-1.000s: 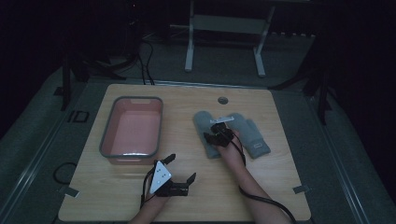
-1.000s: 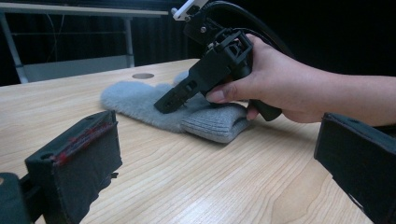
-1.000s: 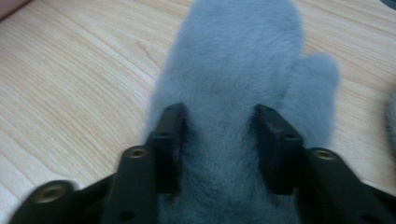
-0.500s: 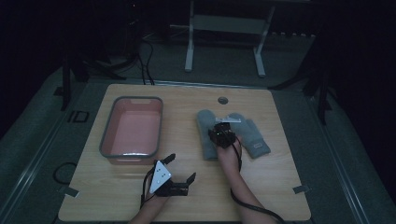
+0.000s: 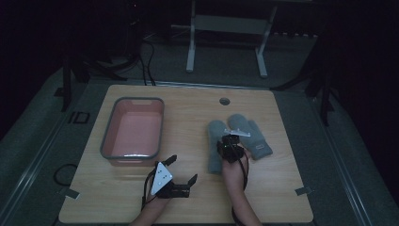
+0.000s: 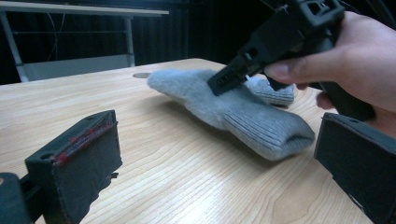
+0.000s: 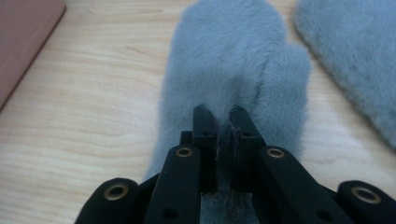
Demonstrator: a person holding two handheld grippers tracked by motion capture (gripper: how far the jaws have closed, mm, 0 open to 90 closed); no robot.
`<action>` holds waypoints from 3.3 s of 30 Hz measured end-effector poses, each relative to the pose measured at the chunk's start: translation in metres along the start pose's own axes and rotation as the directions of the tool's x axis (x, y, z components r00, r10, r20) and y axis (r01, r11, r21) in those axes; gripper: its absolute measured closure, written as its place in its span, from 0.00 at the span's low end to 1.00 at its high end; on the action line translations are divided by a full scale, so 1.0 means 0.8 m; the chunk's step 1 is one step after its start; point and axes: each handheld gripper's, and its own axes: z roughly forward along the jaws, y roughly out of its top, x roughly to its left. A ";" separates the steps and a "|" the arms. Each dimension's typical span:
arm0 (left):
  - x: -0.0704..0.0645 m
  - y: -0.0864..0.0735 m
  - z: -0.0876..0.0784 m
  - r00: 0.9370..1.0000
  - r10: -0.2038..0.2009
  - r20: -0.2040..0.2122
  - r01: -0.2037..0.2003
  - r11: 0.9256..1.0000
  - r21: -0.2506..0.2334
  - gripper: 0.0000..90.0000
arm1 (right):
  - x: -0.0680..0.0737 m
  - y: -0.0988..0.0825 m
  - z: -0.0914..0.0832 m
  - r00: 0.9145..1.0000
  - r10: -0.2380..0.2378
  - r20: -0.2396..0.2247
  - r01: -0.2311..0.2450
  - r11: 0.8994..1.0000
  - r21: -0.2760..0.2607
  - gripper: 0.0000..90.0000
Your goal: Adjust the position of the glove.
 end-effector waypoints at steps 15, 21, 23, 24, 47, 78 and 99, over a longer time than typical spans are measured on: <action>0.000 0.000 0.000 1.000 0.003 -0.001 -0.003 1.000 -0.002 0.01 | 0.001 -0.025 0.031 0.998 -0.012 -0.062 0.015 0.999 0.045 0.67; 0.001 0.000 -0.001 1.000 -0.007 0.000 0.007 1.000 -0.003 0.01 | 0.002 -0.017 0.022 0.994 -0.056 -0.094 0.061 0.997 0.046 0.54; 0.001 0.000 0.000 1.000 -0.007 0.000 0.007 1.000 -0.002 0.01 | -0.002 -0.012 0.017 0.990 -0.058 -0.128 0.065 0.997 0.049 0.44; 0.001 0.000 0.000 1.000 -0.006 0.000 0.006 1.000 -0.002 0.01 | -0.004 -0.011 0.016 0.988 -0.049 -0.146 0.057 0.997 0.050 0.42; 0.002 0.000 -0.001 1.000 -0.009 0.002 0.009 1.000 -0.003 0.01 | -0.108 0.059 -0.045 0.920 -0.274 -0.279 0.252 0.961 -0.113 0.20; 0.002 0.000 -0.001 1.000 -0.020 0.003 0.020 1.000 -0.008 0.01 | -0.204 0.056 0.059 0.941 -0.292 -0.174 0.299 0.954 0.018 0.46; 0.003 0.000 -0.001 1.000 -0.026 -0.001 0.026 1.000 -0.005 0.01 | -0.175 0.032 0.043 0.988 -0.157 -0.008 0.157 0.988 0.010 0.90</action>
